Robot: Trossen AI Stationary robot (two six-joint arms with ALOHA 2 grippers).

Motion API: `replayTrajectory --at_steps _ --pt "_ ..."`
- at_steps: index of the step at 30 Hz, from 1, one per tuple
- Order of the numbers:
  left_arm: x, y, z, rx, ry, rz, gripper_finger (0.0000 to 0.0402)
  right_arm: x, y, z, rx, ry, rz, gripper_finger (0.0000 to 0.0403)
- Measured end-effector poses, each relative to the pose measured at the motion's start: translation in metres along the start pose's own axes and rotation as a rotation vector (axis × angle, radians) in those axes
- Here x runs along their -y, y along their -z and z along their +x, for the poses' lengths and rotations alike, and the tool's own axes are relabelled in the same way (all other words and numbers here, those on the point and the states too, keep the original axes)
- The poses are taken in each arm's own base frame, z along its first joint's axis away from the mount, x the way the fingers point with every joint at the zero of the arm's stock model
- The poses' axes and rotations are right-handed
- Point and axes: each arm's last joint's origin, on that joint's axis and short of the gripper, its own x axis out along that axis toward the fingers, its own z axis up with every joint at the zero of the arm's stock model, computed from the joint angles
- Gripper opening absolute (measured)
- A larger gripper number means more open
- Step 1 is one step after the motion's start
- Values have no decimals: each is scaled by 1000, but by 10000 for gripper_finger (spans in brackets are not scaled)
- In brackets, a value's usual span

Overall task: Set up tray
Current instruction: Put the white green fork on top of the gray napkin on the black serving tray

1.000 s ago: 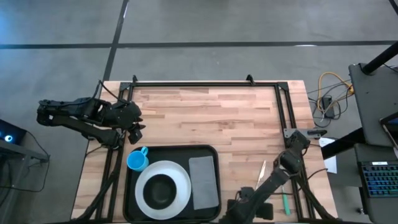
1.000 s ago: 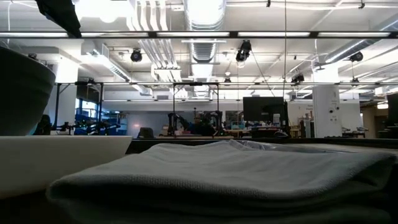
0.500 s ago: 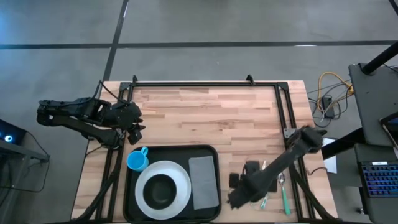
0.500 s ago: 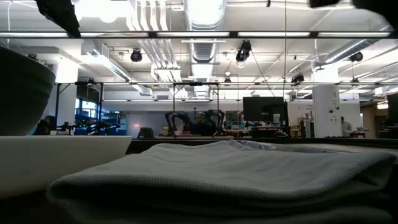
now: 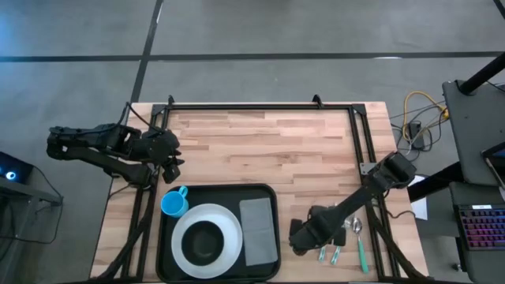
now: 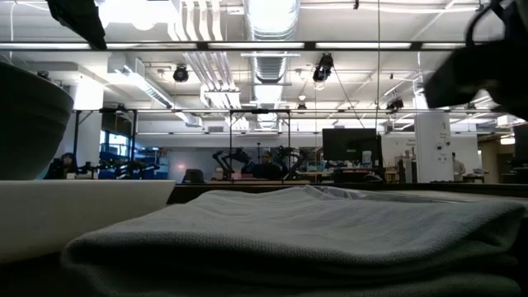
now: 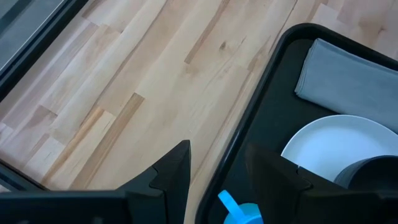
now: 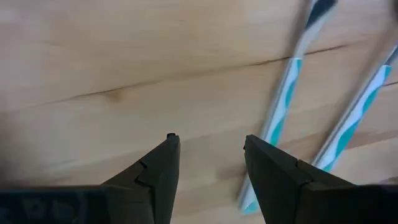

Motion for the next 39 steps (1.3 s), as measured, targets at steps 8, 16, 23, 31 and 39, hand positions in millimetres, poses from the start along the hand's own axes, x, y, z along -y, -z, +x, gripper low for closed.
replayTrajectory --at_steps 8,16,23,31,39 --pt "0 0 0 0 0 -4 137 18 0 4 55 132 5 169" --pt "0 0 0 0 -1 -4 137 46 12 -2 11 203 -39 169" --pt "0 0 0 1 -1 -4 137 57 13 5 4 262 -52 169" --pt "0 0 0 1 -1 -5 137 61 7 28 -31 240 -82 169" --pt "0 0 0 0 0 -5 137 63 0 44 -94 201 -108 160"
